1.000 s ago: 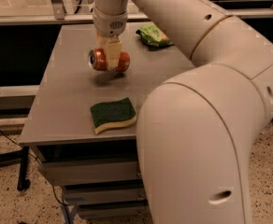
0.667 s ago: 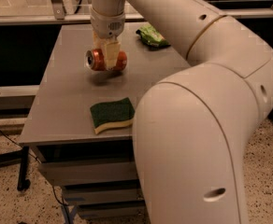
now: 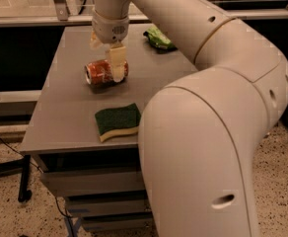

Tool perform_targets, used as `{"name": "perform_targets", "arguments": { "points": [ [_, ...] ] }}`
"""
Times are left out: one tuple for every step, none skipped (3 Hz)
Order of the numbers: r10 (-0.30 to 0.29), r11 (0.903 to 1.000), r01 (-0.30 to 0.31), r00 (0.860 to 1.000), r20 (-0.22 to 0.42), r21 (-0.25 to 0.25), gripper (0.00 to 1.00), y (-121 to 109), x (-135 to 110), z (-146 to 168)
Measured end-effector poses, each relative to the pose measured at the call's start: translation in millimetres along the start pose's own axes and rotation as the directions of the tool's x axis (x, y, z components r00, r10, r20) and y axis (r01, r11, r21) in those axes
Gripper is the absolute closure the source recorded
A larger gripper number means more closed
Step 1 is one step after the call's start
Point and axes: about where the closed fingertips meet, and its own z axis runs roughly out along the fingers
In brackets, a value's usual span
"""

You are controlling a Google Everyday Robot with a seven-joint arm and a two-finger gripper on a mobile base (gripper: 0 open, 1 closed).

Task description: Knock coke can over

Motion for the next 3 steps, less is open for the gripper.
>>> {"name": "perform_targets", "arguments": {
  "points": [
    [-0.007,1.0000,0.007,1.000,0.019,-0.006,0.00,1.6,-3.3,2.9],
    [0.003,1.0000,-0.003,0.998,0.061,-0.004,0.00,3.2,-5.0,4.2],
    [0.026,0.9996,-0.025,0.993,0.116,-0.011,0.00,6.3,-6.0,7.3]
  ]
}}
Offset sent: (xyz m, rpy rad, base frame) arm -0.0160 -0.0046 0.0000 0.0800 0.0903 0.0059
